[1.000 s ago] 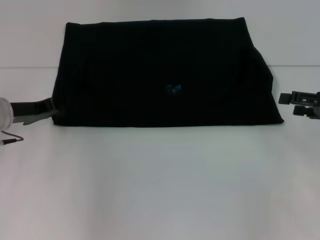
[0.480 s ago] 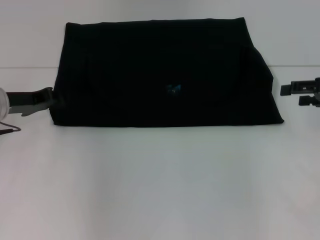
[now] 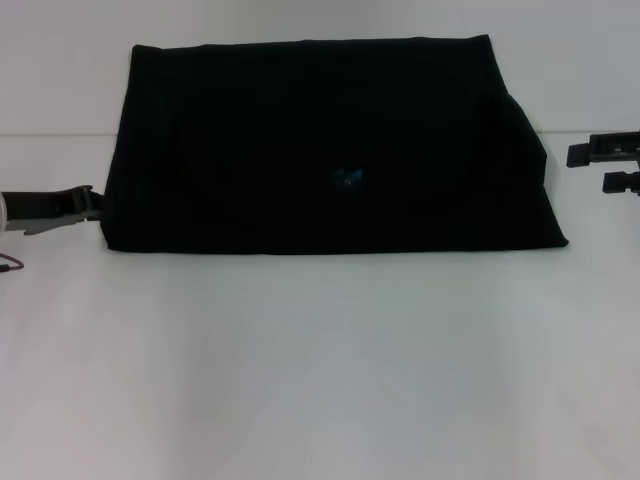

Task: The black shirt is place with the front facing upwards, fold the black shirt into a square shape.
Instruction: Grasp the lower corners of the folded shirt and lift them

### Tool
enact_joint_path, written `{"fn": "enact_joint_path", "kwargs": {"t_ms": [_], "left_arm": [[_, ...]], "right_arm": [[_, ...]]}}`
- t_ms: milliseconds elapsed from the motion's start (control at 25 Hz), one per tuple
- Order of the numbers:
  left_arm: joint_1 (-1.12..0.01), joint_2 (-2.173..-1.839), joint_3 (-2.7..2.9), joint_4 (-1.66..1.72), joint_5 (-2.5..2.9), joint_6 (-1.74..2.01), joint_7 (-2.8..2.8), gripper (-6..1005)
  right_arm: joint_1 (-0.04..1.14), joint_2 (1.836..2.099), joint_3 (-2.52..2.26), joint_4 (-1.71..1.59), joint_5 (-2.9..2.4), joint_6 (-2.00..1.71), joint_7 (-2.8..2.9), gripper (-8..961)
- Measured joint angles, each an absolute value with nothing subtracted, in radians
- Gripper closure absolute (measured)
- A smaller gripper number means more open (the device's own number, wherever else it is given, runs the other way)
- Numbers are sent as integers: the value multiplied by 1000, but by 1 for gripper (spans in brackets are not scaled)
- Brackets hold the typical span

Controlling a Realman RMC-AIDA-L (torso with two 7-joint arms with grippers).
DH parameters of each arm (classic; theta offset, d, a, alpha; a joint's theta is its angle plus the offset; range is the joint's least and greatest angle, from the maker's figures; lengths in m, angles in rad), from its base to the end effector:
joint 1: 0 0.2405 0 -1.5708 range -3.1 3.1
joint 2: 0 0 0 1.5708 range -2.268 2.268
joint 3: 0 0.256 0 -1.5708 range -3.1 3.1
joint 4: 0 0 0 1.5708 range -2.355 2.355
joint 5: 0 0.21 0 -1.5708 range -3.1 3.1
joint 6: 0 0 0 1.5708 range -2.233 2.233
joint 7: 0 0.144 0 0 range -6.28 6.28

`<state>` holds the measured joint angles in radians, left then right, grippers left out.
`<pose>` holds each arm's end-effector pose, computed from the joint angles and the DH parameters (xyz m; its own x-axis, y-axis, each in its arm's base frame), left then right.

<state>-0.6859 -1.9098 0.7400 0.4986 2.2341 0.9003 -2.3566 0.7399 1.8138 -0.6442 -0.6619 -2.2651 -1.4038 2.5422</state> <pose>-0.3265 0.4237 0.0576 0.2257 0.7644 0.6040 0.9533 -0.0455 -0.2986 0.2664 0.4200 0.1134 0.1739 -0.8592 -0.4812 -0.9847 -0.1584 -0.0730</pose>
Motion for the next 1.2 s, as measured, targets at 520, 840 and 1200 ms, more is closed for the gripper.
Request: {"fn": "enact_joint_path", "kwargs": {"t_ms": [520, 840, 1200], "left_arm": [[-730, -1925, 751, 408, 2256, 765, -2345, 590], [-732, -1941, 771, 408, 2257, 748, -2343, 529], [-742, -1951, 806, 409, 2257, 736, -2354, 537]], "right_arm": [[759, 1817, -637, -662, -2263, -1390, 2556, 71], [759, 1818, -636, -657, -2263, -1377, 2554, 71], [757, 1818, -633, -655, -2263, -1371, 2552, 72]]}}
